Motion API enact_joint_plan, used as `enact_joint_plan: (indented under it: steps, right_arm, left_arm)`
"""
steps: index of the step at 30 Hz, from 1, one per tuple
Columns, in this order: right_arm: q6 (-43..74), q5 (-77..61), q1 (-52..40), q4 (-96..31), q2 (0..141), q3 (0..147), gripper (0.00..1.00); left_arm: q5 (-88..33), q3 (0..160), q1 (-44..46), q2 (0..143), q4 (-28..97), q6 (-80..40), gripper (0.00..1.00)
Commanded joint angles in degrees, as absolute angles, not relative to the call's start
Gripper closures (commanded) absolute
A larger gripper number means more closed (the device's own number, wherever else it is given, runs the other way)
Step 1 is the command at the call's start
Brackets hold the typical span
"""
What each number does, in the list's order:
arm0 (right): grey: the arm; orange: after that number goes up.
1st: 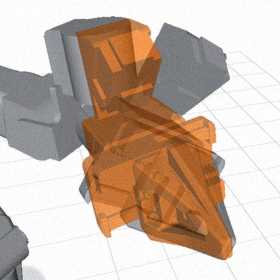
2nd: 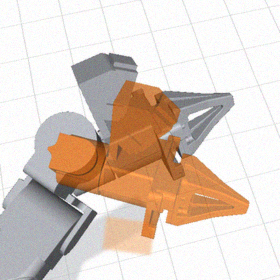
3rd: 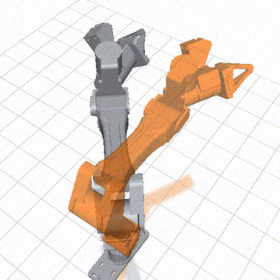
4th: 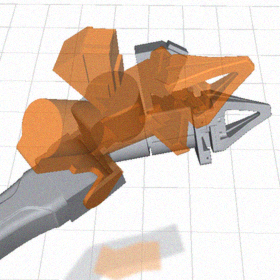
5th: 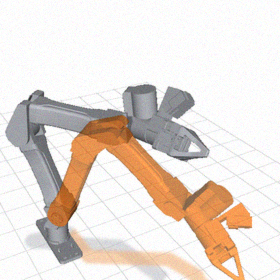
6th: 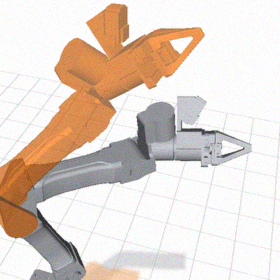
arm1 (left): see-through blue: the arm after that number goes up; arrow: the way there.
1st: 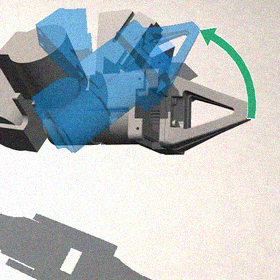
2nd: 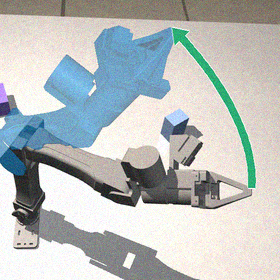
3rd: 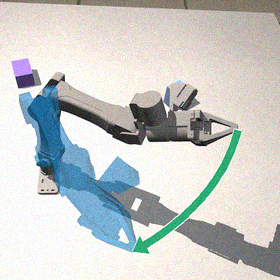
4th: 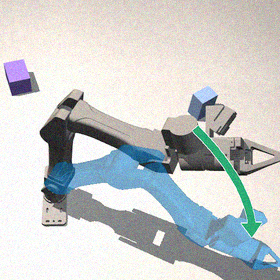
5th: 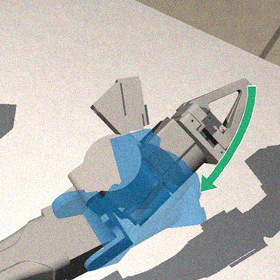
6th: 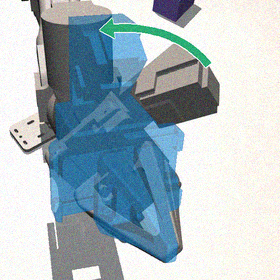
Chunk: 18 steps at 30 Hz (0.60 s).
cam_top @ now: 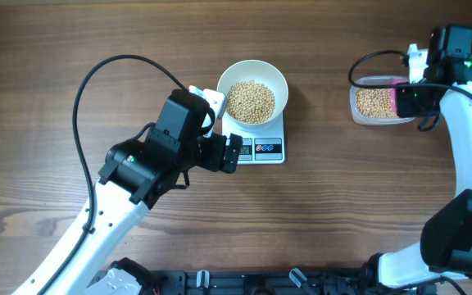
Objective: Scoop item into bowl and weigh 150g on scale
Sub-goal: 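Drag the pink scoop through the soybeans to fill it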
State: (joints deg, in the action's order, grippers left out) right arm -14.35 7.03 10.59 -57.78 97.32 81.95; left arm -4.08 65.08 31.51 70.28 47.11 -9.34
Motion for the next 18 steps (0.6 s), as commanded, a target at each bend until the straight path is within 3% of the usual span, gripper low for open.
enact_joint_plan:
  steps: [1, 18]
  right_arm:
    - [-13.80, 1.91, 10.04, -57.63, 98.17, 79.79, 0.96]
    - [-15.22, -5.43, 10.02, -60.49, 98.15, 79.79, 0.96]
  left_arm:
    - [-3.14, 64.82, 31.66, 69.87, 46.98, -9.89, 0.00]
    - [-3.14, 64.82, 31.66, 69.87, 46.98, -9.89, 0.00]
